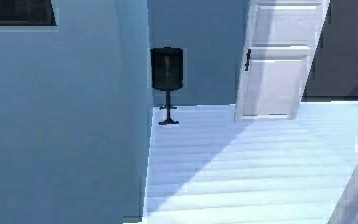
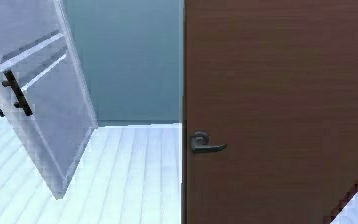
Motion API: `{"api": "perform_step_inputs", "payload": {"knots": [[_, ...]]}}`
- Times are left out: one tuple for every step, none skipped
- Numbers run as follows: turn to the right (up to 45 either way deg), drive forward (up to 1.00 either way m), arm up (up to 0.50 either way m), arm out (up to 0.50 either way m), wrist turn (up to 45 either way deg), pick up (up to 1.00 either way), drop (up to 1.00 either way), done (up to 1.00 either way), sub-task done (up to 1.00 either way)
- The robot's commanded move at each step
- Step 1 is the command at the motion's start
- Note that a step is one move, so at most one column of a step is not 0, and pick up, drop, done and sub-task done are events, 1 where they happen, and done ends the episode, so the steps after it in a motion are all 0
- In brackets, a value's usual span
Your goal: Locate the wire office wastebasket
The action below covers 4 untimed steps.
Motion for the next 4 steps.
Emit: {"api": "perform_step_inputs", "payload": {"knots": [[33.0,0.0,0.0,0.0,0.0,0.0,0.0,0.0,0.0],[0.0,0.55,0.0,0.0,0.0,0.0,0.0,0.0,0.0],[45.0,0.0,0.0,0.0,0.0,0.0,0.0,0.0,0.0],[33.0,0.0,0.0,0.0,0.0,0.0,0.0,0.0,0.0]]}}
